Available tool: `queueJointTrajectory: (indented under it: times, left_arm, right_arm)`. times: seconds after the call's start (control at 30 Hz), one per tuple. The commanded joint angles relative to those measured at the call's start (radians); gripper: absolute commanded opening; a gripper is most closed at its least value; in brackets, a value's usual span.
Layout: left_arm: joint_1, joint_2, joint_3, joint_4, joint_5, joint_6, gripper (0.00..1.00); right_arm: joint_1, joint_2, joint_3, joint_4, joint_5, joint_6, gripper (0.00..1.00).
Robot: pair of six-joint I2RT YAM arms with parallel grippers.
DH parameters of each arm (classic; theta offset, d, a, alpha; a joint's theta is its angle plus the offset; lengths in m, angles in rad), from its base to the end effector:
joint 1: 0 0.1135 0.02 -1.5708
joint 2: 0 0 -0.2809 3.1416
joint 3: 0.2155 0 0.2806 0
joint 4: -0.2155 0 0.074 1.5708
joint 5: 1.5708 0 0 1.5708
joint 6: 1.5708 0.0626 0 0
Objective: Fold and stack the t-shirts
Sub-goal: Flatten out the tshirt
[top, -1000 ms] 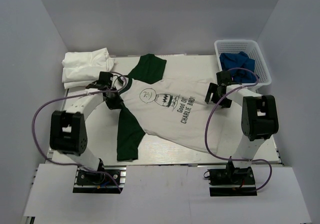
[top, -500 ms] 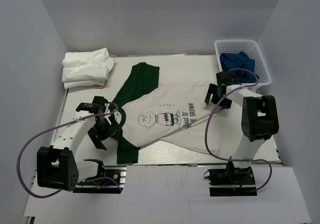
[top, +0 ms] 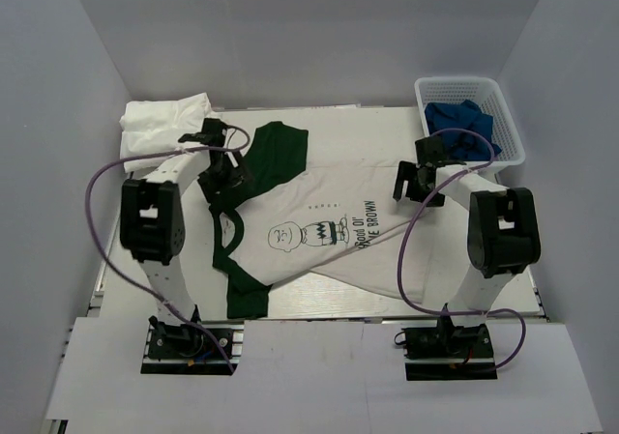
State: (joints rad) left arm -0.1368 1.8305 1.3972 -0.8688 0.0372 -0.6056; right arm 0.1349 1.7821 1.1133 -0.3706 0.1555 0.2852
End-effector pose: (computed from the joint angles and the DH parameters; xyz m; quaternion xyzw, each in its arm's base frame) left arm 0.3983 -0.0572 0.1927 -0.2277 0.9643 -0.0658 0.1181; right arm 0.3977 0.0442 0.1482 0.0926 0.9577 -0.0187 0.2717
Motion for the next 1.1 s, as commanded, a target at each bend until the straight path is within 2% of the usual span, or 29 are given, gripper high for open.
queueJointTrajectory:
  times: [0.0,0.1,0.23,0.4,0.43,0.5,0.53,0.63,0.77,0.9,1.07]
  left_arm:
    - [-0.015,0.136,0.118,0.082,0.058,0.108,1.00]
    - [-0.024,0.268,0.203,0.094,0.092,0.131,1.00]
    - [-0.024,0.421,0.342,0.082,0.049,0.132,1.00]
    - [-0.004,0.624,0.653,0.015,0.000,0.132,1.00]
    - [0.006,0.660,0.707,-0.019,-0.009,0.122,1.00]
    - [0.019,0.759,0.882,-0.059,-0.045,0.110,1.00]
    - [0.028,0.783,0.964,-0.070,-0.083,0.110,1.00]
    - [0.048,0.800,0.952,0.012,-0.082,0.099,1.00]
    - [0.057,0.750,0.888,0.239,0.012,0.099,1.00]
    - [0.057,0.750,0.943,0.358,0.226,0.132,1.00]
    - [0.057,0.670,0.967,0.379,0.329,0.153,1.00]
  right_arm:
    - [0.009,-0.021,0.026,0.041,0.001,-0.050,0.90]
    - [0.011,0.035,0.077,0.036,0.012,-0.073,0.90]
    - [0.017,0.133,0.147,0.027,-0.031,-0.084,0.90]
    - [0.034,0.270,0.305,-0.022,-0.074,-0.116,0.90]
    - [0.043,0.311,0.382,-0.037,-0.085,-0.130,0.90]
    - [0.049,0.362,0.431,-0.060,-0.083,-0.141,0.90]
    - [0.055,0.379,0.513,-0.076,-0.067,-0.142,0.90]
    - [0.058,0.467,0.667,-0.119,-0.050,-0.146,0.90]
    - [0.057,0.589,0.874,-0.172,-0.072,-0.142,0.90]
    - [0.066,0.587,0.948,-0.157,-0.125,-0.194,0.90]
    - [0.100,0.470,0.893,-0.130,-0.129,-0.259,0.90]
